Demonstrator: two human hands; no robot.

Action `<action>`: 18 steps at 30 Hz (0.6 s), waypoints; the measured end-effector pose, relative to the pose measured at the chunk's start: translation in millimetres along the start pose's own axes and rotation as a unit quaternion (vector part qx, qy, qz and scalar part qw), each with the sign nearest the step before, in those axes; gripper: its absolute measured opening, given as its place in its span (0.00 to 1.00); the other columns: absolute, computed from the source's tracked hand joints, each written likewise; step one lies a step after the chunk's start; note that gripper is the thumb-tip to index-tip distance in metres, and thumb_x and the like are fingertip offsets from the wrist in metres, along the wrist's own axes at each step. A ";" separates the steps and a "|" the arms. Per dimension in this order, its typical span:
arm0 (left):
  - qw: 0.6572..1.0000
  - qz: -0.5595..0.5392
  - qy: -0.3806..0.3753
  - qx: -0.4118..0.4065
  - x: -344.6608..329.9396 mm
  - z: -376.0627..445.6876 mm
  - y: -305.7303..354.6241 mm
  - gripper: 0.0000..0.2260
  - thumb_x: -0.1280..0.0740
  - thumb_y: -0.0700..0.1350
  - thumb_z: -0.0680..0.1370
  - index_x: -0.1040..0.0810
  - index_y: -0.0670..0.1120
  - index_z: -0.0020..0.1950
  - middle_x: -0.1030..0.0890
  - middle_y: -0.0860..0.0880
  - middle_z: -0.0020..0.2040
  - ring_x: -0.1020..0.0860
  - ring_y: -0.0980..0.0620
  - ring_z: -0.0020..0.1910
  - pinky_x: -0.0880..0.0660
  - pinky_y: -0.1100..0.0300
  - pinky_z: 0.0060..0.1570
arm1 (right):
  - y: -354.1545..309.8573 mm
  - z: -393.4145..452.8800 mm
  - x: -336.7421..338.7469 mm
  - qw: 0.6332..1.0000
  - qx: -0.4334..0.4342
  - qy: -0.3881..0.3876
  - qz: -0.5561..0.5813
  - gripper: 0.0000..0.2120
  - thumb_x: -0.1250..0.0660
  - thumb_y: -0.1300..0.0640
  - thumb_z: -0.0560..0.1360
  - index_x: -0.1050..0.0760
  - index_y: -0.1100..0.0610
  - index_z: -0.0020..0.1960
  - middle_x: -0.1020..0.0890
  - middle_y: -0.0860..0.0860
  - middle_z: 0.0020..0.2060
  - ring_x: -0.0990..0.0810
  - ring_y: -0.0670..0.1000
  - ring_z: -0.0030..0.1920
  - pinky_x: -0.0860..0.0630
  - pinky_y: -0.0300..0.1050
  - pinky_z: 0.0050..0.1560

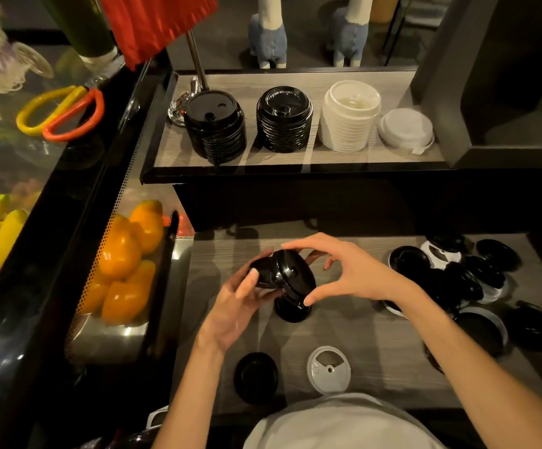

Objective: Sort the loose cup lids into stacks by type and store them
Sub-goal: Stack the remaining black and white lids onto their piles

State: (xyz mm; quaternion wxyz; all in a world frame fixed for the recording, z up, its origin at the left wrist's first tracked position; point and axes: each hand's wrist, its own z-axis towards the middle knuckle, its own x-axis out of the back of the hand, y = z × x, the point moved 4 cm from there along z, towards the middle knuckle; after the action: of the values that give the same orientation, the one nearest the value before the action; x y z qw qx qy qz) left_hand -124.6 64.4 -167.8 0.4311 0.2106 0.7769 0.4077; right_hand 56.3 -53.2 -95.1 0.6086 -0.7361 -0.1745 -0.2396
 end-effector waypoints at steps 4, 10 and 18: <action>0.992 -0.073 0.101 0.019 -15.2 -7.4 0.7 0.26 0.35 0.65 0.77 0.16 0.46 0.63 0.17 0.41 0.64 0.21 0.44 0.67 0.21 0.53 0.58 | -13.9 6.0 1.1 0.999 0.035 -0.024 -0.019 0.40 0.17 0.47 0.67 0.31 0.37 0.75 0.27 0.36 0.69 0.25 0.43 0.67 0.22 0.48 0.61; 0.984 -0.122 0.114 0.068 -23.2 -1.9 1.1 0.28 0.49 0.62 0.85 0.20 0.44 0.69 0.19 0.39 0.66 0.20 0.41 0.67 0.25 0.45 0.62 | -28.9 14.0 19.8 0.998 0.054 -0.008 -0.042 0.40 0.17 0.46 0.67 0.31 0.36 0.74 0.27 0.37 0.69 0.24 0.44 0.66 0.22 0.53 0.61; 0.979 -0.141 0.105 0.103 -30.0 2.9 8.3 0.22 0.44 0.60 0.85 0.17 0.50 0.65 0.17 0.41 0.64 0.19 0.36 0.64 0.27 0.29 0.64 | -43.6 27.3 12.2 0.988 0.087 -0.088 -0.093 0.40 0.17 0.53 0.68 0.30 0.36 0.73 0.29 0.38 0.69 0.29 0.46 0.69 0.26 0.50 0.68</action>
State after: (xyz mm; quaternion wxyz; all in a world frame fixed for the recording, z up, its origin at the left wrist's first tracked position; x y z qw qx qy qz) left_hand -106.2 50.2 -147.0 0.3761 0.0983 0.8776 0.2805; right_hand 46.3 -18.2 -56.8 0.6276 -0.6793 -0.3147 -0.2136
